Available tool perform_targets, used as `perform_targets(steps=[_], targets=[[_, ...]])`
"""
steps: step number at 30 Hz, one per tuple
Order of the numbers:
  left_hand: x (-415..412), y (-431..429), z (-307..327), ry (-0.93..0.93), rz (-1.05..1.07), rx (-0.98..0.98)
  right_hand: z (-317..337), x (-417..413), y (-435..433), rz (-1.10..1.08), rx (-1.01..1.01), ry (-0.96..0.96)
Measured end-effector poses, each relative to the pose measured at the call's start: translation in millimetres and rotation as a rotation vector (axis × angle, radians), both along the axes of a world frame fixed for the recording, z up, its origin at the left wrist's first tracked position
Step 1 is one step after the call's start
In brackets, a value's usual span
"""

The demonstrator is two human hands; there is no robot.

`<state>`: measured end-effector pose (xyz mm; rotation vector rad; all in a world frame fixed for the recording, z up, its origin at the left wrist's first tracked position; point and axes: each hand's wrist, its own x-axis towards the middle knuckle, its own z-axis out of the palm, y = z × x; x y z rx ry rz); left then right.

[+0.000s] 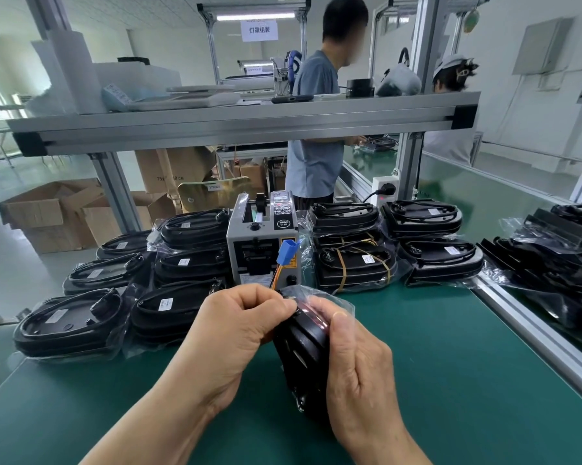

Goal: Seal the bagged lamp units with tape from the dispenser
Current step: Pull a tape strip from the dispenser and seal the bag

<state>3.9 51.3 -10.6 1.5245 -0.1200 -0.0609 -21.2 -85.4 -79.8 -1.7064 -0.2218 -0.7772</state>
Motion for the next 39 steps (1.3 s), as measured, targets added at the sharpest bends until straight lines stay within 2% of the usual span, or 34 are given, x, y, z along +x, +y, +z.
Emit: perform_targets(steps=[7, 14, 24, 33, 36, 39], targets=[[2.8, 1.0, -2.8, -0.045, 0.011, 0.048, -0.4, -0.2, -0.2, -0.01, -0.016, 0.003], [0.4, -2.2, -5.3, -0.163, 0.124, 0.168, 0.3, -1.1, 0.7, -0.029, -0.038, 0.033], [6.8, -5.2, -15.0, -0.012, 0.136, 0.039, 0.9, -2.3, 2.2, -0.058, -0.092, -0.011], [-0.4, -14.8, -27.5, -0.036, 0.148, -0.062, 0.2, 1.7, 2.9, -0.109, -0.098, 0.006], [6.8, -11.9, -22.2, -0.119, 0.164, -0.015, 0.5, 11.9, 4.4, -0.017, 0.028, 0.014], [14.1, -8.7, -16.7, -0.344, 0.186, 0.218, 0.4, 23.6, 0.5, 0.191, 0.153, 0.045]])
